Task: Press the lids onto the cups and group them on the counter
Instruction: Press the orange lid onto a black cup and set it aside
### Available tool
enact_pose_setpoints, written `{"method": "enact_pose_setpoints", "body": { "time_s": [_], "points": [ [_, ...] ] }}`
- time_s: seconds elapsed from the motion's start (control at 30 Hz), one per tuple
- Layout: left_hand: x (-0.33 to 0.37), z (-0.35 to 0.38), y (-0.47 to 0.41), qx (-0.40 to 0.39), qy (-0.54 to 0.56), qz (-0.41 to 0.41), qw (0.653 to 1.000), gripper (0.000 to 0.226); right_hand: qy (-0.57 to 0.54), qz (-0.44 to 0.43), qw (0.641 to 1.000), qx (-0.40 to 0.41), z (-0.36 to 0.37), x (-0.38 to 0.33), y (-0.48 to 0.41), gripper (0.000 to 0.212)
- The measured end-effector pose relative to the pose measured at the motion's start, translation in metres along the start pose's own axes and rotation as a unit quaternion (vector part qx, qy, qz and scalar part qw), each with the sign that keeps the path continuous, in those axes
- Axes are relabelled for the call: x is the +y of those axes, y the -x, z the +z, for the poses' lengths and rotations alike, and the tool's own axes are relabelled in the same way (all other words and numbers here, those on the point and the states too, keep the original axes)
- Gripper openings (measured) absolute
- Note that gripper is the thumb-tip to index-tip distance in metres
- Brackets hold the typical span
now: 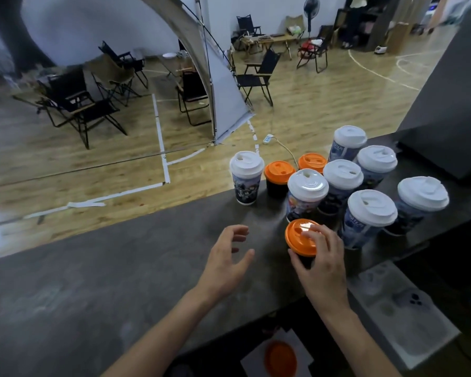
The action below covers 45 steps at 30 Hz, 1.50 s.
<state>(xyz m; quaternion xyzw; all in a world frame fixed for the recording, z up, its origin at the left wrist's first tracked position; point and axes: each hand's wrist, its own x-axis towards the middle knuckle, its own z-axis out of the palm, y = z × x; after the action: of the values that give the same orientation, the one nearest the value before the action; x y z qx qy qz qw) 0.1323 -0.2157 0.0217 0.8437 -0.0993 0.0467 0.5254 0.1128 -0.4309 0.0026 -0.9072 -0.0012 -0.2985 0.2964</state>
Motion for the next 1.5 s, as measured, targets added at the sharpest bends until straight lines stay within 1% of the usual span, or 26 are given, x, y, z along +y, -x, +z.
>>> {"method": "enact_pose_setpoints", "body": {
  "time_s": [0.1,0.2,0.3,0.37,0.43,0.5,0.57,0.67,0.73,0.77,0.87,0.93,1.0,1.1,1.2,1.3,1.37,1.43,1.5],
  "points": [
    [-0.007,-0.015,0.010,0.012,0.021,-0.029,0.999,0.034,-0.056,-0.031,0.998,-0.012,0.006,-0.015,0.001,0.052],
    [-0.013,-0.030,0.018,0.020,0.079,-0.079,0.993,0.022,-0.139,-0.077,0.985,-0.070,0.022,-0.047,0.007,0.050],
    [-0.024,-0.048,0.027,0.065,0.175,-0.129,0.974,0.026,-0.229,-0.132,0.952,-0.154,0.048,-0.088,0.019,0.045],
    [-0.031,-0.067,0.035,0.103,0.206,-0.142,0.963,0.030,-0.277,-0.147,0.931,-0.185,0.067,-0.114,0.026,0.041],
    [-0.040,-0.087,0.046,0.142,0.217,-0.152,0.954,0.035,-0.307,-0.154,0.917,-0.202,0.084,-0.134,0.033,0.043],
    [-0.052,-0.103,0.057,0.191,0.216,-0.158,0.944,0.036,-0.322,-0.154,0.909,-0.216,0.100,-0.152,0.040,0.052],
    [-0.063,-0.116,0.067,0.238,0.219,-0.165,0.932,0.036,-0.338,-0.131,0.898,-0.249,0.114,-0.168,0.047,0.070],
    [-0.076,-0.128,0.081,0.277,0.228,-0.163,0.919,0.036,-0.356,-0.060,0.877,-0.315,0.129,-0.189,0.059,0.098],
    [-0.081,-0.134,0.087,0.298,0.238,-0.166,0.909,0.036,-0.358,-0.020,0.868,-0.344,0.137,-0.197,0.065,0.108],
    [-0.082,-0.135,0.090,0.304,0.236,-0.160,0.909,0.036,-0.361,-0.007,0.865,-0.348,0.140,-0.199,0.069,0.109],
    [-0.084,-0.134,0.095,0.300,0.214,-0.140,0.919,0.043,-0.375,0.018,0.861,-0.342,0.148,-0.199,0.076,0.107],
    [-0.085,-0.136,0.094,0.291,0.214,-0.135,0.923,0.042,-0.378,0.030,0.862,-0.336,0.150,-0.198,0.077,0.097],
    [-0.086,-0.143,0.088,0.262,0.225,-0.133,0.929,0.041,-0.369,0.034,0.868,-0.332,0.150,-0.198,0.075,0.087],
    [-0.086,-0.156,0.073,0.211,0.243,-0.145,0.936,0.042,-0.363,0.024,0.873,-0.325,0.152,-0.199,0.075,0.081],
    [-0.089,-0.154,0.072,0.213,0.233,-0.152,0.937,0.038,-0.367,0.009,0.877,-0.309,0.153,-0.201,0.076,0.081],
    [-0.096,-0.152,0.076,0.224,0.232,-0.162,0.932,0.040,-0.360,0.011,0.880,-0.309,0.153,-0.204,0.076,0.081],
    [-0.096,-0.159,0.072,0.194,0.233,-0.163,0.939,0.037,-0.352,0.015,0.884,-0.308,0.152,-0.204,0.074,0.078],
    [-0.095,-0.169,0.067,0.140,0.248,-0.169,0.944,0.041,-0.345,0.008,0.885,-0.311,0.151,-0.203,0.072,0.076],
    [-0.095,-0.170,0.068,0.118,0.257,-0.174,0.943,0.047,-0.347,0.002,0.884,-0.314,0.151,-0.203,0.073,0.081]
  ]
}}
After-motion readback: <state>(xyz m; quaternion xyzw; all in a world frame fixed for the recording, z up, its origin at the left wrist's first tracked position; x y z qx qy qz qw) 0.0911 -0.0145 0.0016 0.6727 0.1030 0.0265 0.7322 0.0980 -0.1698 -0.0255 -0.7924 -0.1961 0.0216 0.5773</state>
